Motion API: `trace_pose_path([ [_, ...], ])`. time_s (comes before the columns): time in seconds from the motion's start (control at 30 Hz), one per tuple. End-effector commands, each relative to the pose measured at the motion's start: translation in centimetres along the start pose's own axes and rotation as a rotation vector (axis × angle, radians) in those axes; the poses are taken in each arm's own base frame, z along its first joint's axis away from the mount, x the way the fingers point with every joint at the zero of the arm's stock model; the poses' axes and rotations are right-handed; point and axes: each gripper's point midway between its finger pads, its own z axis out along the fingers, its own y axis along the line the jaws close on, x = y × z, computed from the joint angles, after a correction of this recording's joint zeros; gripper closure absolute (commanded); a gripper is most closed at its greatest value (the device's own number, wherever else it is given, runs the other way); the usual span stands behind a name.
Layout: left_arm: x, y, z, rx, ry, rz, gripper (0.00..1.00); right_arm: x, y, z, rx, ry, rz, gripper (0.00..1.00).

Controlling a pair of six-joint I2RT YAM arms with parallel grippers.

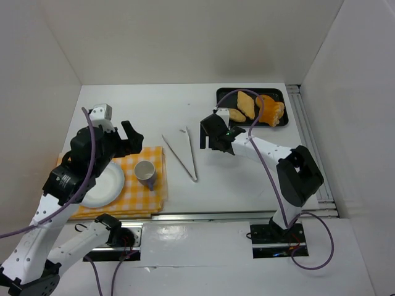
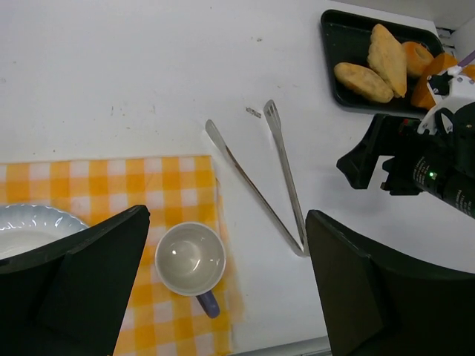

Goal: Place the bread

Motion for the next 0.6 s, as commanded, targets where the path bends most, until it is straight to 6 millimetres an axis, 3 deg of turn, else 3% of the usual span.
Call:
trace_pose_path([
  [0.0,-0.8,0.3,0.0,-0.028,-0.007,0.009,0.0,-0.6,1.1,-0.8,-0.03,-0.025,0.012,0.0],
  [0.17,-0.8,0.6,0.3,-0.049,0.023,0.001,0.0,-0.6,2.7,-1.2,-0.078,-0.015,-0.008,0.0],
  [0.57,0.3,1.4,1.1,-0.089,0.083,-0.003,0.0,3.8,10.5,-3.3,-0.428,-0.016,-0.185,0.0],
])
